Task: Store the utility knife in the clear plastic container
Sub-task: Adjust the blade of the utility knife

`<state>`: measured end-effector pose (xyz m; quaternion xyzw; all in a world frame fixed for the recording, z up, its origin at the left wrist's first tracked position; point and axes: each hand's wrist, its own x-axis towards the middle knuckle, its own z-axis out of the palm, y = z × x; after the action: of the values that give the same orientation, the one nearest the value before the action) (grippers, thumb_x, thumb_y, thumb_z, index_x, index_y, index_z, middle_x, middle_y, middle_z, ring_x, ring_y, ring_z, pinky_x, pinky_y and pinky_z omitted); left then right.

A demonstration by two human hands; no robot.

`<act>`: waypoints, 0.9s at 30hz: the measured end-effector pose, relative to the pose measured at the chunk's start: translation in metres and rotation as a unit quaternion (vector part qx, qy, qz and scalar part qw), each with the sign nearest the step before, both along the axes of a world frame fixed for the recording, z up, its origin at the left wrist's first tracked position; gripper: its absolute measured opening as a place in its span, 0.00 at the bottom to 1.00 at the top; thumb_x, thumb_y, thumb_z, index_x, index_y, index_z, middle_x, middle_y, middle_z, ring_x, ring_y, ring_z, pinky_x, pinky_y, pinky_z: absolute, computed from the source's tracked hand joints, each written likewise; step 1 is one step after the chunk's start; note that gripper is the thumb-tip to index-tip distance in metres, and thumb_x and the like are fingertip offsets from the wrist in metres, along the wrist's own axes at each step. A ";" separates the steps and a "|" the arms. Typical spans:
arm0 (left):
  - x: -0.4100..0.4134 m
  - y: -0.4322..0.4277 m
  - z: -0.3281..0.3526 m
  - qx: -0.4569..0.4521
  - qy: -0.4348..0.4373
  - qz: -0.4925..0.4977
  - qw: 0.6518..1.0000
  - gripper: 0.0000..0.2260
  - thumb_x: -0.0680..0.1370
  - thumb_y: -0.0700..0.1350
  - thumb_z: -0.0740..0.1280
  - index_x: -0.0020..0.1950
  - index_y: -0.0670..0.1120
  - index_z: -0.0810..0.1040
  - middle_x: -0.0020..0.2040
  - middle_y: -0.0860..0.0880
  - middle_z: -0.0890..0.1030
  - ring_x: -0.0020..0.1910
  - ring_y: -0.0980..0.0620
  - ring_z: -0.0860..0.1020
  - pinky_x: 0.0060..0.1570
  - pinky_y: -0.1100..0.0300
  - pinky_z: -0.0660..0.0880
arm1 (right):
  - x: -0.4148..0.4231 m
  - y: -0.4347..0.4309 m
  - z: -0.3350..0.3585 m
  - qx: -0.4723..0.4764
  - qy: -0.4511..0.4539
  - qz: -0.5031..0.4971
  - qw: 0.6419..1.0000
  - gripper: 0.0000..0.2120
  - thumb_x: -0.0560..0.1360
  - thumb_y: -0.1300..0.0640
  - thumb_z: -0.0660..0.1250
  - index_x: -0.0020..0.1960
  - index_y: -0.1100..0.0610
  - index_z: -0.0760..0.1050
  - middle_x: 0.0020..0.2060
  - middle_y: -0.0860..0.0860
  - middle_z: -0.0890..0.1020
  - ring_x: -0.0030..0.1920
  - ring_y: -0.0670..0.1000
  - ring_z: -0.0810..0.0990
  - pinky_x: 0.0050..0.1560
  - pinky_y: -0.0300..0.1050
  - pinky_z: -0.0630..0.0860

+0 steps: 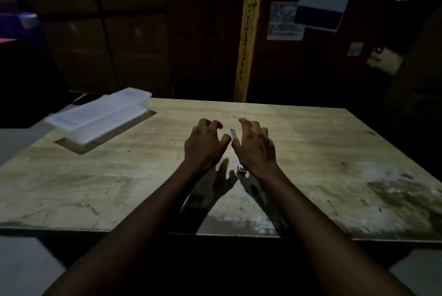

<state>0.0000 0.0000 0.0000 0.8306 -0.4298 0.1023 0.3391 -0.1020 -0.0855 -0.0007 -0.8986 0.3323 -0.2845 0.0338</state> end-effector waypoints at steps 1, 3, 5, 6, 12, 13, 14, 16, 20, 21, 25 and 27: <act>-0.001 -0.002 -0.001 -0.002 0.017 -0.002 1.000 0.19 0.77 0.56 0.63 0.63 0.49 0.77 0.64 0.44 0.76 0.58 0.43 0.78 0.49 0.53 0.75 | -0.001 0.001 -0.001 0.011 0.004 -0.012 1.000 0.25 0.77 0.48 0.61 0.72 0.54 0.62 0.64 0.56 0.72 0.61 0.60 0.71 0.51 0.53 0.74; -0.003 -0.008 -0.005 -0.003 0.043 -0.002 0.999 0.18 0.76 0.55 0.63 0.62 0.49 0.78 0.63 0.44 0.77 0.57 0.43 0.79 0.50 0.54 0.74 | -0.002 0.000 -0.007 0.029 0.006 -0.033 0.999 0.25 0.76 0.48 0.62 0.71 0.53 0.62 0.64 0.56 0.71 0.61 0.60 0.70 0.51 0.53 0.74; -0.006 -0.015 -0.009 0.005 0.065 -0.009 0.998 0.17 0.76 0.55 0.64 0.61 0.50 0.79 0.61 0.45 0.77 0.57 0.44 0.79 0.50 0.54 0.73 | -0.003 -0.001 -0.016 0.037 0.023 -0.041 0.998 0.25 0.76 0.47 0.62 0.71 0.52 0.62 0.63 0.55 0.71 0.60 0.59 0.70 0.50 0.53 0.75; -0.007 -0.018 -0.011 0.003 0.074 -0.011 0.997 0.16 0.76 0.55 0.64 0.60 0.50 0.79 0.60 0.45 0.78 0.57 0.44 0.79 0.49 0.55 0.73 | -0.003 -0.002 -0.021 0.038 0.026 -0.044 0.998 0.25 0.76 0.47 0.62 0.70 0.52 0.61 0.63 0.55 0.70 0.60 0.59 0.70 0.50 0.53 0.75; 0.006 -0.031 -0.023 -0.052 0.111 -0.015 0.992 0.11 0.76 0.51 0.65 0.55 0.51 0.81 0.54 0.48 0.81 0.51 0.46 0.81 0.46 0.58 0.71 | 0.000 -0.013 -0.036 0.042 -0.023 -0.053 0.997 0.20 0.76 0.46 0.60 0.66 0.51 0.65 0.59 0.53 0.72 0.56 0.57 0.74 0.45 0.51 0.76; 0.009 -0.031 -0.025 -0.051 0.112 -0.016 0.992 0.11 0.76 0.51 0.65 0.55 0.50 0.81 0.54 0.49 0.81 0.50 0.47 0.81 0.46 0.58 0.71 | 0.000 -0.015 -0.036 0.042 -0.028 -0.057 0.997 0.20 0.76 0.46 0.60 0.66 0.51 0.65 0.59 0.53 0.73 0.55 0.57 0.74 0.45 0.51 0.76; 0.010 -0.032 -0.027 -0.043 0.107 -0.017 0.993 0.11 0.76 0.52 0.65 0.55 0.50 0.81 0.54 0.49 0.81 0.50 0.47 0.81 0.46 0.57 0.73 | 0.001 -0.017 -0.036 0.041 -0.030 -0.058 0.997 0.20 0.76 0.46 0.60 0.66 0.51 0.65 0.58 0.53 0.73 0.55 0.57 0.75 0.44 0.51 0.76; 0.013 -0.031 -0.031 -0.019 0.099 -0.019 0.995 0.12 0.76 0.52 0.65 0.55 0.50 0.82 0.55 0.48 0.81 0.51 0.46 0.81 0.49 0.54 0.76 | 0.003 -0.020 -0.036 0.043 -0.028 -0.056 0.997 0.20 0.76 0.46 0.61 0.65 0.51 0.66 0.58 0.53 0.73 0.54 0.57 0.75 0.44 0.51 0.76; 0.022 -0.030 -0.036 -0.046 0.128 0.011 0.991 0.09 0.74 0.49 0.67 0.50 0.48 0.83 0.51 0.47 0.83 0.50 0.46 0.81 0.47 0.54 0.76 | 0.014 -0.029 -0.032 0.072 -0.004 -0.069 0.995 0.18 0.74 0.43 0.61 0.56 0.55 0.70 0.52 0.55 0.77 0.51 0.59 0.78 0.42 0.49 0.70; 0.024 -0.030 -0.036 -0.059 0.138 0.016 0.989 0.08 0.75 0.47 0.67 0.48 0.47 0.83 0.50 0.46 0.84 0.49 0.46 0.82 0.46 0.55 0.76 | 0.018 -0.032 -0.032 0.088 0.008 -0.074 0.993 0.20 0.73 0.41 0.61 0.54 0.56 0.71 0.50 0.56 0.79 0.50 0.60 0.78 0.42 0.49 0.68; 0.032 -0.026 -0.041 -0.092 0.151 0.002 0.984 0.07 0.73 0.42 0.70 0.48 0.41 0.83 0.47 0.43 0.86 0.44 0.45 0.84 0.41 0.66 0.74 | 0.030 -0.036 -0.034 0.128 0.057 -0.089 0.986 0.27 0.69 0.34 0.62 0.52 0.57 0.74 0.48 0.56 0.81 0.49 0.60 0.80 0.41 0.47 0.67; 0.036 -0.025 -0.043 -0.113 0.172 -0.001 0.979 0.06 0.73 0.39 0.70 0.47 0.40 0.84 0.43 0.45 0.85 0.40 0.48 0.86 0.33 0.77 0.72 | 0.036 -0.038 -0.034 0.124 0.064 -0.082 0.987 0.21 0.67 0.39 0.64 0.49 0.56 0.74 0.47 0.55 0.81 0.47 0.59 0.80 0.40 0.46 0.67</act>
<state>0.0363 -0.0254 -0.0430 0.7916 -0.3513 0.0058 0.4999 -0.0660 -0.1236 -0.0345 -0.8733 0.4395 -0.1848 0.1003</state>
